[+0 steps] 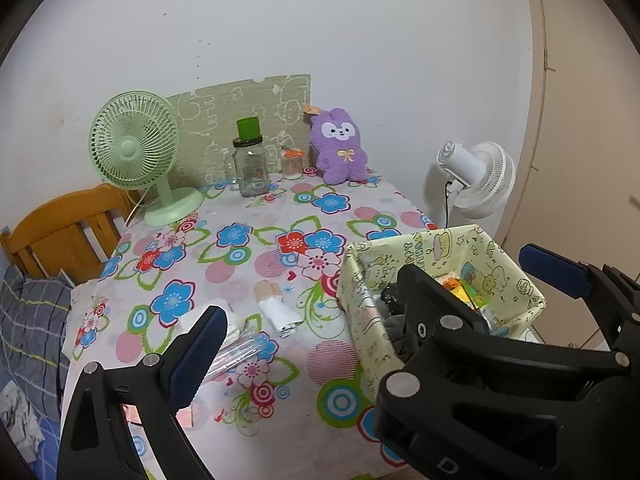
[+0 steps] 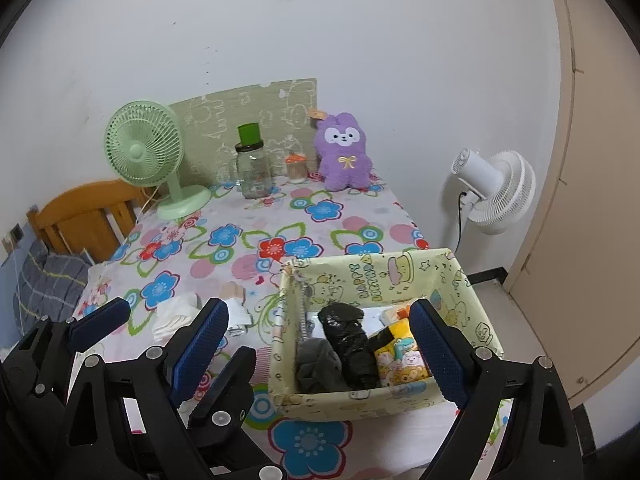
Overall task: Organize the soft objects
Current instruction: 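Withdraw both grippers from the box back over the table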
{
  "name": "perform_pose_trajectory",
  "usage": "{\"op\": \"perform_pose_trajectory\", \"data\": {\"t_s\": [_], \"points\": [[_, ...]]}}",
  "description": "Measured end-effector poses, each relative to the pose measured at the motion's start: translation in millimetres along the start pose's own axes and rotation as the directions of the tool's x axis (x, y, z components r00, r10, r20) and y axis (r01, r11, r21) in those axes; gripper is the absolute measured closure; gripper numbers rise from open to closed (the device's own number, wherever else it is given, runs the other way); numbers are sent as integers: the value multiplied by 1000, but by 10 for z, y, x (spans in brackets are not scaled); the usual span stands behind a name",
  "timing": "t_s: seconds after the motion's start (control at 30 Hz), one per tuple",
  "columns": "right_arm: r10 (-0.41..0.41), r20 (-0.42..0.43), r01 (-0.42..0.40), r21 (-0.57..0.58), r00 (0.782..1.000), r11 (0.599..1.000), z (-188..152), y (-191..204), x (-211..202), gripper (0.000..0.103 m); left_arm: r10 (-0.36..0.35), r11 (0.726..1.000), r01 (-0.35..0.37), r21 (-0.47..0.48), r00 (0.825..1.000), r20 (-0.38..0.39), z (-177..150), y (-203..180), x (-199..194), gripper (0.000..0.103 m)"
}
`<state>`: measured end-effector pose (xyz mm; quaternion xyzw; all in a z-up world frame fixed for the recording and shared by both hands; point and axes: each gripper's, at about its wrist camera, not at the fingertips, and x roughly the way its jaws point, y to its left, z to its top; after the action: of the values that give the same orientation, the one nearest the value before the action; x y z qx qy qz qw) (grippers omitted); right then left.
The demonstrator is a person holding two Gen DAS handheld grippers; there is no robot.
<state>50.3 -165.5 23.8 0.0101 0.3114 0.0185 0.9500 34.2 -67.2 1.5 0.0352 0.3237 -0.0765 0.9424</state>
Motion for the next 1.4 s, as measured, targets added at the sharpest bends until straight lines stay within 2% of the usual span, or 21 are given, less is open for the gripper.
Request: {"op": "perform_pose_trajectory", "data": {"t_s": [0.27,0.8,1.4], "points": [[21,45,-20,-19,999,1000,-15,192,-51,9,24,1000,-24,-11,1000,12,-48,188,-75,4],[87,44,-85,-61,995,995,-93,626,39,9,84,995,-84,-46,996,2,-211,596,-86,4],[141,15,-139,-104,990,985,-262,1088,323,10,135,984,-142,-104,988,-68,-483,1090,91,4]]}}
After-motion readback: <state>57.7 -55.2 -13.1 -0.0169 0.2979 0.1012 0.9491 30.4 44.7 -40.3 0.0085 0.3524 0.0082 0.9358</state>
